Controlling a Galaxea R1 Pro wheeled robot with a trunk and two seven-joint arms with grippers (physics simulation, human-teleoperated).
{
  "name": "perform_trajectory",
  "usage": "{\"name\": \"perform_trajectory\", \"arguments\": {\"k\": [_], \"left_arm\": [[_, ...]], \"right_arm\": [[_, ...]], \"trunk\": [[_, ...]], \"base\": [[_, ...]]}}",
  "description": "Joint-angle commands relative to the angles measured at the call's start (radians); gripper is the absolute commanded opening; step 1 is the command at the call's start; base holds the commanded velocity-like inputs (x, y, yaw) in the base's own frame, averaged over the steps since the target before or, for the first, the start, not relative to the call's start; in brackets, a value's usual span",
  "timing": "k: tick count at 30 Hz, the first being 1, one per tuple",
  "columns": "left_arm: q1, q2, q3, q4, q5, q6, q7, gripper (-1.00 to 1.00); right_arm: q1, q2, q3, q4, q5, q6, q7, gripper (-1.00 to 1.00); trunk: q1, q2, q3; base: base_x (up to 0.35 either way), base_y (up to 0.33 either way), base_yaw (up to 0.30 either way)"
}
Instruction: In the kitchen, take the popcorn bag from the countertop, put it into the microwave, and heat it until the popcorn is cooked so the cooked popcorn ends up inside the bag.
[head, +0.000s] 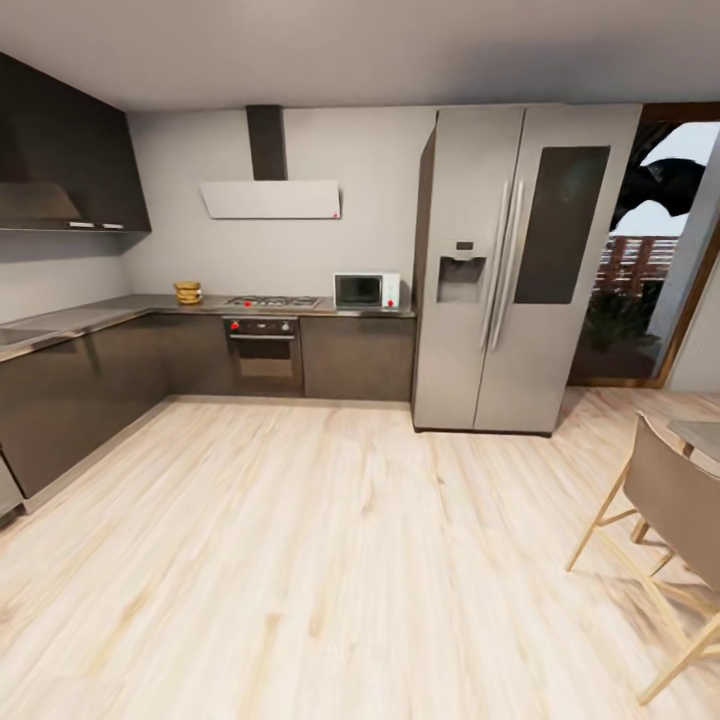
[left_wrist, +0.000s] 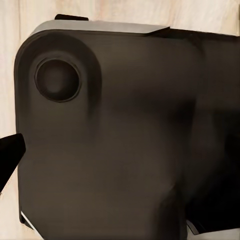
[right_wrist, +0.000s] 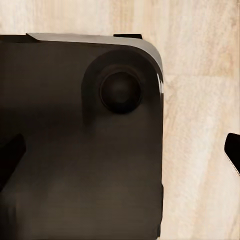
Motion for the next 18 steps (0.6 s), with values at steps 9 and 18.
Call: {"name": "perform_trajectory", "arguments": {"k": [9, 18], "left_arm": [[0.0, 0.0, -0.001, -0.002, 0.012, -0.002, 0.001, 1.0], [0.0, 0.0, -0.001, -0.002, 0.012, -0.002, 0.001, 1.0]], "right_arm": [[0.0, 0.0, -0.001, 0.002, 0.0, -0.005, 0.0, 1.0], [0.0, 0.0, -0.001, 0.002, -0.001, -0.005, 0.0, 1.0]], "trunk": [[0.001, 0.0, -0.001], [0.001, 0.0, -0.001]], "base": [[0.319, 0.0, 0.0], [0.319, 0.0, 0.0]]}}
